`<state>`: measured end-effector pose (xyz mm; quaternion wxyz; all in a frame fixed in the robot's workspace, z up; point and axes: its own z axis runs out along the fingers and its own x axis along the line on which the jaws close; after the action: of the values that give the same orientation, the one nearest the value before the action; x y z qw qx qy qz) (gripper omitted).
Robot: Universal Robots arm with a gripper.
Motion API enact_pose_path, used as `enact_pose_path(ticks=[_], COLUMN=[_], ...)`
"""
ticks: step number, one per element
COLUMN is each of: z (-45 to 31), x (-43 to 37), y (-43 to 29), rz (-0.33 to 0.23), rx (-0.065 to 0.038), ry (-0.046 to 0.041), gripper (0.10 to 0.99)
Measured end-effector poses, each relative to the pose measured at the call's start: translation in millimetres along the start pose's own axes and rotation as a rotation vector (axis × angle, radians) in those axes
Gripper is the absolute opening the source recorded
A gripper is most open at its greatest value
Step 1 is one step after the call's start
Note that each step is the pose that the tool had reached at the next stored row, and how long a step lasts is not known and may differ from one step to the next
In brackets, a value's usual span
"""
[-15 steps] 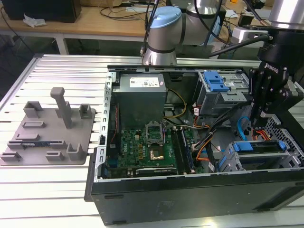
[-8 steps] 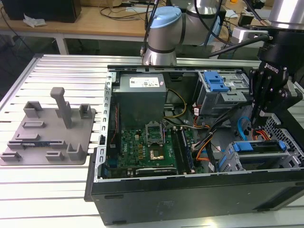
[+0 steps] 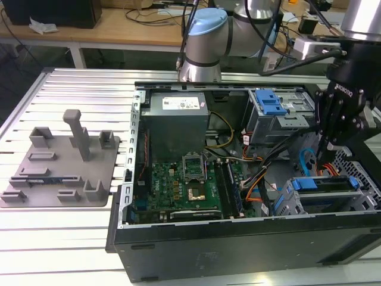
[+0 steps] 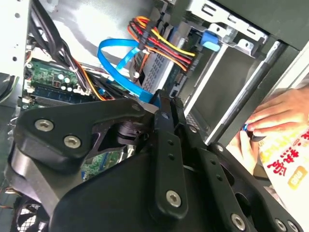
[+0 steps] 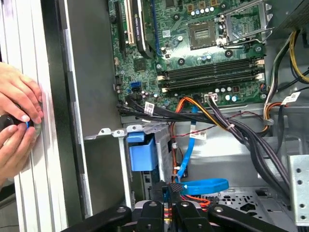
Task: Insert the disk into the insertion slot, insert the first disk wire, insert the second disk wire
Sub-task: 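Insert the second disk wire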
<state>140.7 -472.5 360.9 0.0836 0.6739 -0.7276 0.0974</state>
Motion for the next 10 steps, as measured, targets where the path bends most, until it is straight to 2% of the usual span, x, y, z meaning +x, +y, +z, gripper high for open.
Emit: enact_pose_path(ticks=[1, 3, 5, 7, 9, 10], z=[0.7, 1.9, 3.1, 4.5, 5.3, 6.5], x=[2.4, 7.5, 11.6, 16.7, 20.3, 24.4], y=[-0.2, -0.6, -0.9, -1.3, -1.5, -1.9], rz=[0.0, 0.0, 0.001, 0.002, 0.002, 0.002], rx=[0.0, -0.001, -0.001, -0.002, -0.002, -0.003], ry=[-0.0045, -0.0211, -0.0435, -0.0747, -0.0929, -0.1111], gripper=[0.161, 0.161, 0.161, 0.161, 0.161, 0.161])
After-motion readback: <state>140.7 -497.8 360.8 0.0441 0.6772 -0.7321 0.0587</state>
